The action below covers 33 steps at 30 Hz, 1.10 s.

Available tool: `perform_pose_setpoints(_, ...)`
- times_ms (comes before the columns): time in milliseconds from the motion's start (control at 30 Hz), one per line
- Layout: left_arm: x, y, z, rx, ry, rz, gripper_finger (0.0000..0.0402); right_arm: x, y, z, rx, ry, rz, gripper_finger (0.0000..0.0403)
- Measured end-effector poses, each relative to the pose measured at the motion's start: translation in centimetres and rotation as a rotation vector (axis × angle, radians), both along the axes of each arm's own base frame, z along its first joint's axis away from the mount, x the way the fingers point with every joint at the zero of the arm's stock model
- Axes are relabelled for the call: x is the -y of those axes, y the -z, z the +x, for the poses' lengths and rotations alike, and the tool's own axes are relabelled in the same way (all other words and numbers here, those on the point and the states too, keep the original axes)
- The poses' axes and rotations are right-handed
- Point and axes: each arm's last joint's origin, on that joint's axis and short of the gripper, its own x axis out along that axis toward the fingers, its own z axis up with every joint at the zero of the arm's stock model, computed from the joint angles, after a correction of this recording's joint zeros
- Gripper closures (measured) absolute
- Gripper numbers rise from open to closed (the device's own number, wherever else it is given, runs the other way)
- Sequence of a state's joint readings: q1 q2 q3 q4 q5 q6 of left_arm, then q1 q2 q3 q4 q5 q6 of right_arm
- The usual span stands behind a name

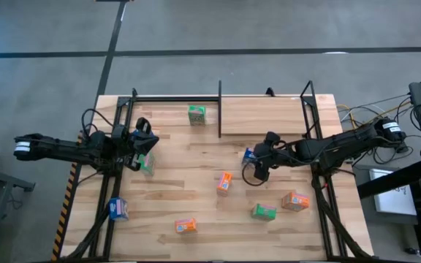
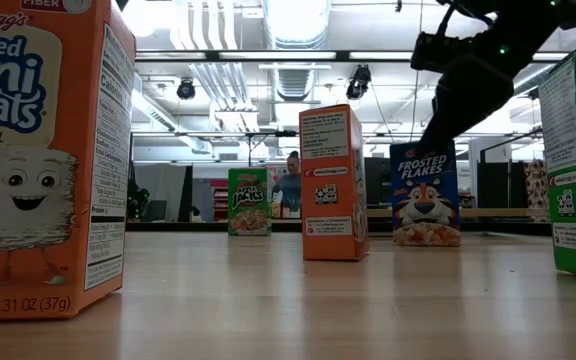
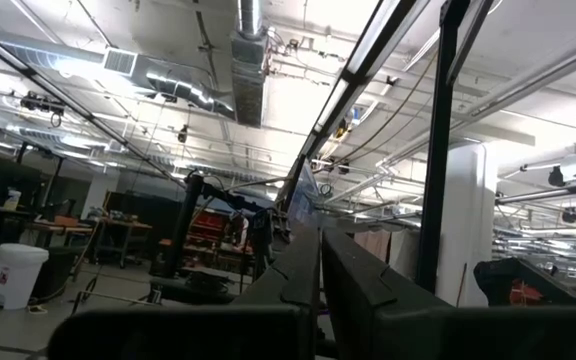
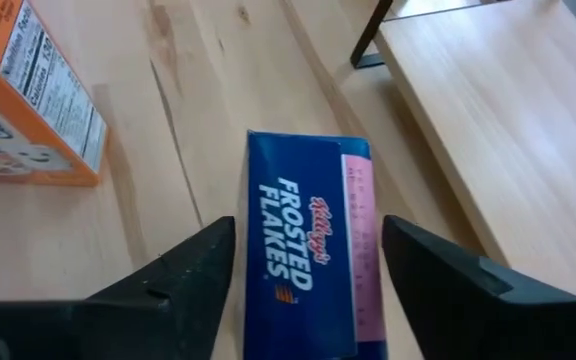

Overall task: Stack cereal on shelf
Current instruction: Put the middle right blue cereal box on the shelf

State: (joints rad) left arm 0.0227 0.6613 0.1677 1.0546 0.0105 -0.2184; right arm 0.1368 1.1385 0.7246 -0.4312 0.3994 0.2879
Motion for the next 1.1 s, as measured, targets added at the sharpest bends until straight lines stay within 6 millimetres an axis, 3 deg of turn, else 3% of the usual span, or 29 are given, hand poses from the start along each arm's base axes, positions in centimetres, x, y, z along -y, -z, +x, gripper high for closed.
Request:
perform_pose_setpoints(300,0.0,0.0,0.0,0.000,0.000,0.000,0.0401,-0.1,-0.1,0.1,0.003,-0.010,0.015,0.0220)
perform_pose_setpoints(700,0.0,0.0,0.0,0.000,0.000,0.000,0.0401,-0.1,-1.0,0.4,0.030,-0.012,0.018,0.0231)
perform_pose_setpoints(900,0.0,0.0,0.0,0.000,0.000,0.000,0.0401,-0.2,-3.4,0.9,0.050,-0.041,0.026,0.0232)
perform_pose_setpoints(1100,0.0,0.0,0.0,0.000,0.000,0.000,0.0401,0.3,-7.9,1.4,0.066,-0.061,-0.012,0.0237)
